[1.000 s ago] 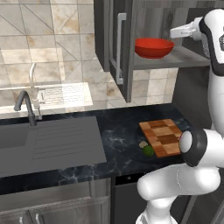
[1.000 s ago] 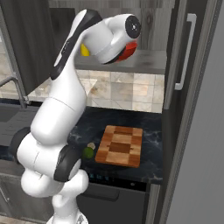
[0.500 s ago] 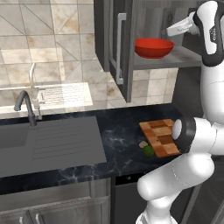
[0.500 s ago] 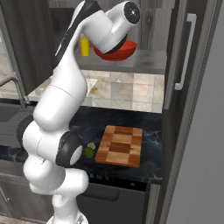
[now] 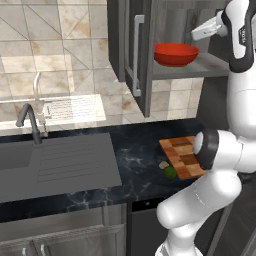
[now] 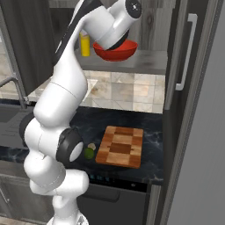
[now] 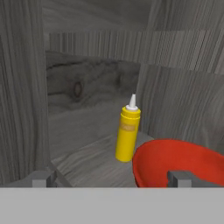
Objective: Open the cabinet. Place the bowl and condiment on the counter. Then place the lime and garlic on the cutting board.
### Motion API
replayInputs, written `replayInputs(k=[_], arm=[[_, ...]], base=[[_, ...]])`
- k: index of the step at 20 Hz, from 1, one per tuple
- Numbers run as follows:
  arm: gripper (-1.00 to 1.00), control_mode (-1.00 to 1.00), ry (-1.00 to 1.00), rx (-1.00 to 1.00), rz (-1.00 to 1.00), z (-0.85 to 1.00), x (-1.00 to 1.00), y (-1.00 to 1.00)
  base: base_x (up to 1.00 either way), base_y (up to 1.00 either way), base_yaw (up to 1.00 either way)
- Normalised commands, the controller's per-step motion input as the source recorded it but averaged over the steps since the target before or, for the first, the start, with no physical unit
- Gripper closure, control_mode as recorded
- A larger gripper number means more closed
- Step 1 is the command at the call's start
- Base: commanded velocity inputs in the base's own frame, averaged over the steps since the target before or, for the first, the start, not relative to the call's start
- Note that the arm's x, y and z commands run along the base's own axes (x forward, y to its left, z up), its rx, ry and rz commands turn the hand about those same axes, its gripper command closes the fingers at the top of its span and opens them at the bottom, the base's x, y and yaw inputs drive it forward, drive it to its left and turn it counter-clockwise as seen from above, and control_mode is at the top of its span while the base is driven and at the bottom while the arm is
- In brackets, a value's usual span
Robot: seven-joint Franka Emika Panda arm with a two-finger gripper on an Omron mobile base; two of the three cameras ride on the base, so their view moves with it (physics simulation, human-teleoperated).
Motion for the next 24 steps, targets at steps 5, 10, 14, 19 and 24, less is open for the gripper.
replayInputs(k=[5,10,14,19,24], arm=[[-1.00,-1.00,0.00,0.00,0.00,0.00,0.00,0.00],[-1.00,-1.00,0.00,0.00,0.00,0.00,0.00,0.00],[-1.00,-1.00,0.00,0.00,0.00,0.00,0.03,0.00],[-1.00,-1.00,0.00,0.00,0.00,0.00,0.14,0.00],[-1.00,-1.00,0.00,0.00,0.00,0.00,0.23,0.00]], base=[[0.00,0.00,0.00],[0.00,0.00,0.00],[0.00,0.00,0.00],[0.00,0.00,0.00],[0.00,0.00,0.00]])
